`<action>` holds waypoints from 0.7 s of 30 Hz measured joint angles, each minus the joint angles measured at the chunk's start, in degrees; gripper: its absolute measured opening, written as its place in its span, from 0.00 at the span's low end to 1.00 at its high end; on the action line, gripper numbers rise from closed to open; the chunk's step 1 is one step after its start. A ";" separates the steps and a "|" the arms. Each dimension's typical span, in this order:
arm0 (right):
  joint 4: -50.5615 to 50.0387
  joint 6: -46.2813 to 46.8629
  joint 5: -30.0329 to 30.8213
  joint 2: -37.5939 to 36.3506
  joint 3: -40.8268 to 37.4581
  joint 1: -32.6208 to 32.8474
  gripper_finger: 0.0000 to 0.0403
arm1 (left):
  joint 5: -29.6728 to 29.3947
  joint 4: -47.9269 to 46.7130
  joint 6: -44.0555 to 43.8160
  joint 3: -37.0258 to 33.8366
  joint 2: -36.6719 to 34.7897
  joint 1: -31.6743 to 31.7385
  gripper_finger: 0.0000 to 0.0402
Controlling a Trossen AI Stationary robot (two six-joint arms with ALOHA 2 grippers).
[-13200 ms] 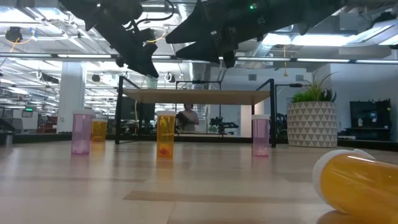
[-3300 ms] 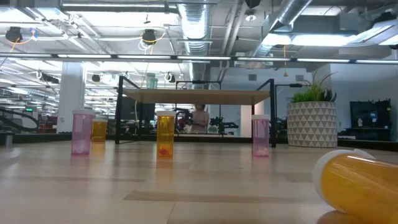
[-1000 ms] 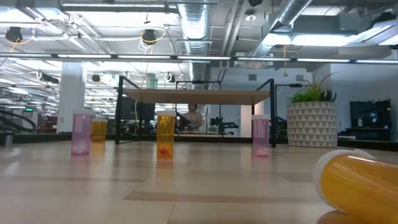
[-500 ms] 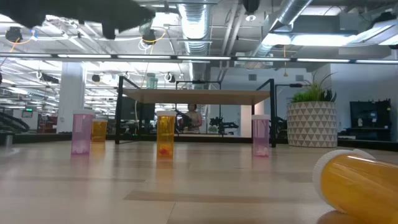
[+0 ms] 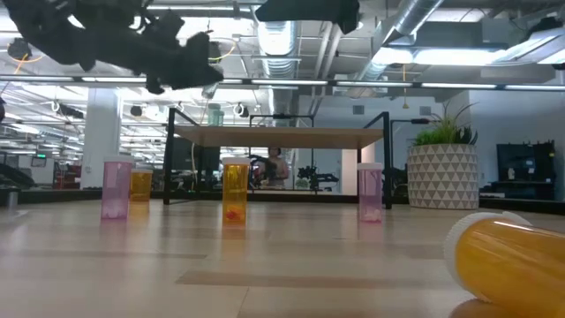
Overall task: Pick and place medicine bottles onto shelf by color
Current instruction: Put the blue pill bottle on the shelf aligned with the other blue pill bottles
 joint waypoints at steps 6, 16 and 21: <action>0.00 0.02 -0.02 0.00 0.00 0.64 0.63 | -4.36 7.73 0.66 0.02 6.68 0.68 0.23; -0.44 0.02 -0.02 0.00 0.00 0.70 0.63 | -5.38 18.87 6.41 0.02 13.17 -1.38 0.23; -0.42 0.22 0.00 0.00 0.00 0.98 0.63 | -5.41 27.06 6.80 -3.00 13.14 -2.18 0.23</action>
